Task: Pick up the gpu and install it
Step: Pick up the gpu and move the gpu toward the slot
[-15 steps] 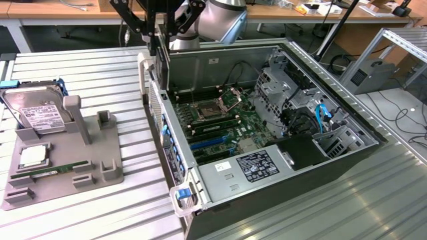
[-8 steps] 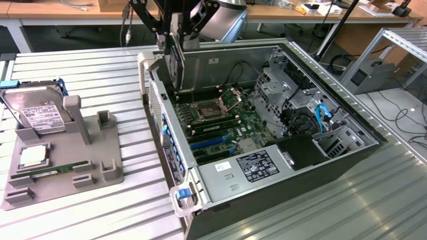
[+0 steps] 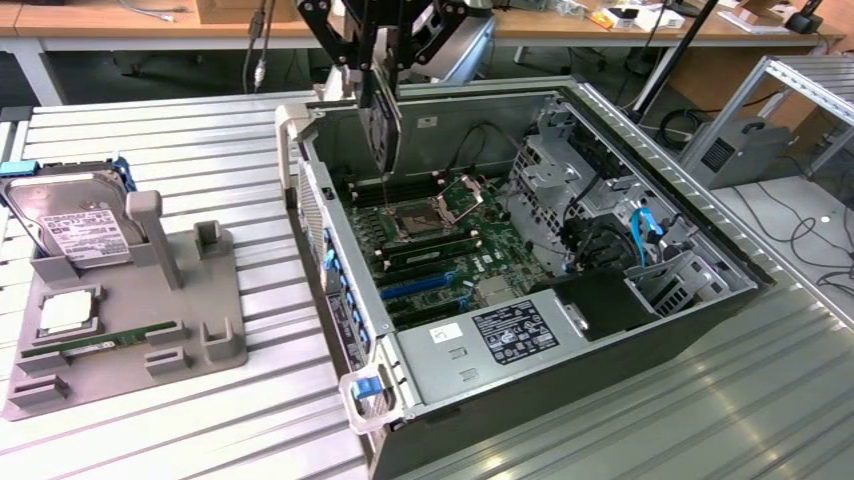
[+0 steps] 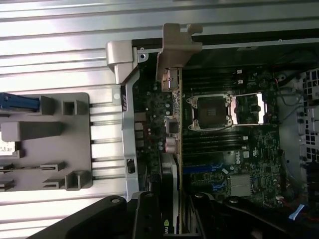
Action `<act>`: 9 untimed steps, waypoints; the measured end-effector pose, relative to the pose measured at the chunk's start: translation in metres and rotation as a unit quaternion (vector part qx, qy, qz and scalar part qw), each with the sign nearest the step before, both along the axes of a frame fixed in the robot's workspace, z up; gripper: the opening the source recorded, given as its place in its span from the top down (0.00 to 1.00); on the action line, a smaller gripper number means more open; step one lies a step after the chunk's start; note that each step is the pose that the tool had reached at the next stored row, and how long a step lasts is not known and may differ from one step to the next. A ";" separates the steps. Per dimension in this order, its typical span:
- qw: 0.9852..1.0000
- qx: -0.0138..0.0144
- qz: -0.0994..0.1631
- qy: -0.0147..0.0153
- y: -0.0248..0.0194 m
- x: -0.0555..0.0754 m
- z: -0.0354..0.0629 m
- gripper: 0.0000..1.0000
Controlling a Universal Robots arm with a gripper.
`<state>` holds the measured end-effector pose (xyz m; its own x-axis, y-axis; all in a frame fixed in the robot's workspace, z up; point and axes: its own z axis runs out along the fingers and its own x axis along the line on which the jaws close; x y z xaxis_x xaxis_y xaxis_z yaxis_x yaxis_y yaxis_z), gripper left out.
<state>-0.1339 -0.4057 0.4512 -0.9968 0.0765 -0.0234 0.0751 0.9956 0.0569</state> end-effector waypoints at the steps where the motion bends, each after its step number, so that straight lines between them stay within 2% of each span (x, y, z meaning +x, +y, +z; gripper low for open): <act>1: 1.000 0.000 0.000 0.000 0.0000 0.004 0.0000 0.73; 6: 1.000 0.000 0.000 0.000 0.0000 0.018 -0.0001 0.73; 8: 1.000 0.000 0.000 0.000 0.0000 0.031 -0.0010 0.73; 9: 1.000 0.000 0.000 0.001 0.0000 0.046 -0.0031 0.73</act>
